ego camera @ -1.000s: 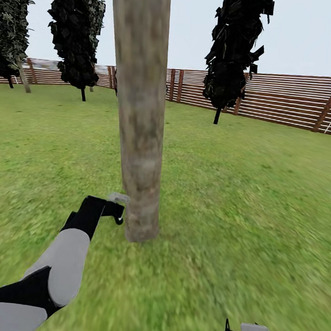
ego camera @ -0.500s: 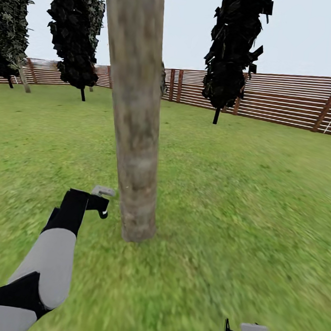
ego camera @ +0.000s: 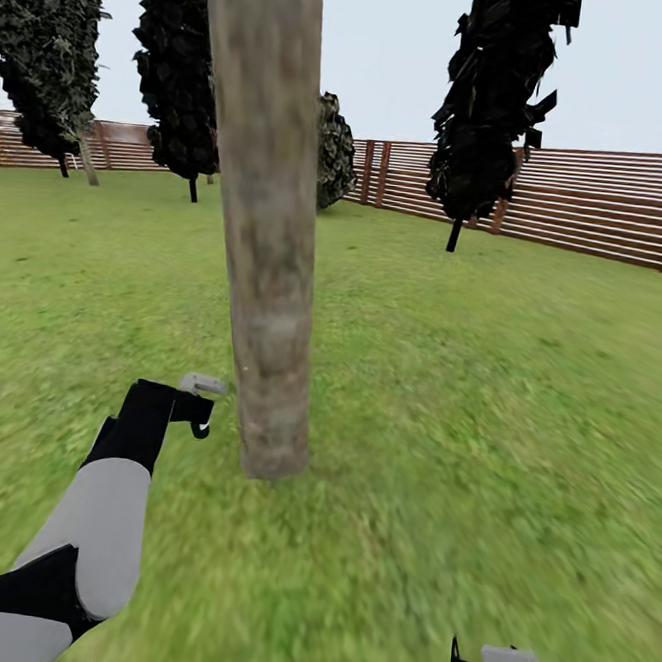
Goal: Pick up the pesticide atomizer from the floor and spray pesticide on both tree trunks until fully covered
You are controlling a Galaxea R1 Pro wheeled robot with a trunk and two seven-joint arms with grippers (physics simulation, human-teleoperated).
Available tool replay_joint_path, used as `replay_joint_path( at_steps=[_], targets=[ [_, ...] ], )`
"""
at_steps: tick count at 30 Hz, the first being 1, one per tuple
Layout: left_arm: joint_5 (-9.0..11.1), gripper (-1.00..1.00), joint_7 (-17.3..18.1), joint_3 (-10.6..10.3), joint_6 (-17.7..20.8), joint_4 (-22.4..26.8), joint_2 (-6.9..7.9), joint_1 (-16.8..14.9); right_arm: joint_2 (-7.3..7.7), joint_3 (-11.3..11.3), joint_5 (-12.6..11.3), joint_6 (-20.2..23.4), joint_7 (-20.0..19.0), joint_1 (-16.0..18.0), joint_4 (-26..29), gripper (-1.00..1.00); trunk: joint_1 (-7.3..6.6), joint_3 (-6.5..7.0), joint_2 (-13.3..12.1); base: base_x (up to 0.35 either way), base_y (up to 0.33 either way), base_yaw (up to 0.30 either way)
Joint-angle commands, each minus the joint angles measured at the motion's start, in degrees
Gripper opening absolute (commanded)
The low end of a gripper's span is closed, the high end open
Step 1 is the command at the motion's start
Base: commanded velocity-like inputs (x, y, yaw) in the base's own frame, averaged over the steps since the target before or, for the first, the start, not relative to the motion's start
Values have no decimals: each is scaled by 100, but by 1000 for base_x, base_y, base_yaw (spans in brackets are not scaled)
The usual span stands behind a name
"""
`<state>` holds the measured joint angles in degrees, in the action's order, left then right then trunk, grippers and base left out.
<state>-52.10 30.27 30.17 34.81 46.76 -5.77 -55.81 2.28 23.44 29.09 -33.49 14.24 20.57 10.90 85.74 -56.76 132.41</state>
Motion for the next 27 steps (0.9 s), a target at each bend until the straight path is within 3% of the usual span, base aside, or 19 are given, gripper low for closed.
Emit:
replay_joint_path(
  at_steps=[1,6,10,20,27],
  targets=[
    [4,-100,-5,-1,0,0,-2,0,0,1,0,0,0,0,0,100,0,0,0,0,-272,276],
    [42,-100,-47,18,1,0,-3,0,0,2,0,0,0,0,0,100,0,0,0,0,-272,276],
    [62,-100,-345,26,3,0,-3,26,0,2,0,0,0,0,0,100,0,0,0,-74,-272,226],
    [92,-100,-469,29,0,-48,-76,115,0,2,0,0,4,0,1,100,0,0,0,-35,-272,15],
    [94,-100,-469,1,-4,-62,-205,122,0,2,0,0,6,0,4,100,0,0,0,0,-273,30]
  ],
)
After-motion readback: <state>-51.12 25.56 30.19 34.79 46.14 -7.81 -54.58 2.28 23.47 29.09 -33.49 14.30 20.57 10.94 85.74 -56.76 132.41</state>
